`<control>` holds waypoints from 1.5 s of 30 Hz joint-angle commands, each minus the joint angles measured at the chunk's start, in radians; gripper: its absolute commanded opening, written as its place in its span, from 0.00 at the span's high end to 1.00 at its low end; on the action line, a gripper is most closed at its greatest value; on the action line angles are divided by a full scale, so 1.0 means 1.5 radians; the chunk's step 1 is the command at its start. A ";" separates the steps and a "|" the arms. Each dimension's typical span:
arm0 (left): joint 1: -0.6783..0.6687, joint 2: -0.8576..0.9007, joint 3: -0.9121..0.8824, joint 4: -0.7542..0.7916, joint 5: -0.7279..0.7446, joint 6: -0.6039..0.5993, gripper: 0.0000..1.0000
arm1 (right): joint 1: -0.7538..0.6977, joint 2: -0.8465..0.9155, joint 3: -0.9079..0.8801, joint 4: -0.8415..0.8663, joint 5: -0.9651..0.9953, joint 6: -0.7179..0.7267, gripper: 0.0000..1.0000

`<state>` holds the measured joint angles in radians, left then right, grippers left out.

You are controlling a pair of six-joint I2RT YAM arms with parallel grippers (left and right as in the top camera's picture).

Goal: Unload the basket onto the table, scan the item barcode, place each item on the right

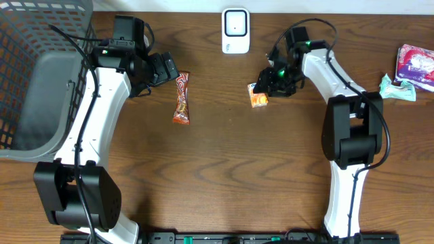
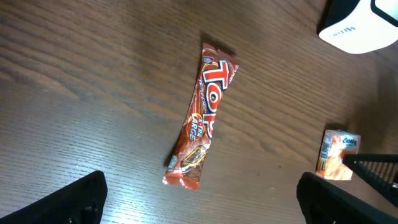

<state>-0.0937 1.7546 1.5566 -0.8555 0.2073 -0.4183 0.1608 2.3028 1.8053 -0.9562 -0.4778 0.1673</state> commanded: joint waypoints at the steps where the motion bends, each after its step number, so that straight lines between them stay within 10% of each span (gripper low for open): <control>1: 0.001 0.004 0.007 -0.001 0.001 0.004 0.02 | 0.005 -0.013 -0.031 0.023 -0.004 0.017 0.49; 6: 0.001 0.004 0.007 -0.001 0.001 0.004 0.02 | 0.012 -0.013 -0.073 0.063 -0.029 0.043 0.61; 10: 0.001 0.004 0.007 -0.001 0.001 0.003 0.02 | 0.015 -0.013 -0.077 0.068 -0.058 0.043 0.99; 18: 0.001 0.004 0.007 -0.001 0.001 0.004 0.02 | 0.016 -0.014 0.014 0.097 -0.097 0.060 0.99; 27: 0.001 0.004 0.007 -0.001 0.001 0.003 0.02 | 0.048 -0.014 0.148 0.271 0.211 0.091 0.99; 35: 0.001 0.004 0.007 -0.001 0.001 0.004 0.02 | 0.137 -0.012 0.137 0.400 0.611 -0.144 0.99; 45: 0.001 0.004 0.007 -0.001 0.001 0.004 0.02 | 0.171 0.000 0.137 0.468 0.639 -0.248 0.99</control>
<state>-0.0937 1.7546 1.5566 -0.8555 0.2073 -0.4183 0.4267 2.2898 2.0174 -0.2653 0.4179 -0.1394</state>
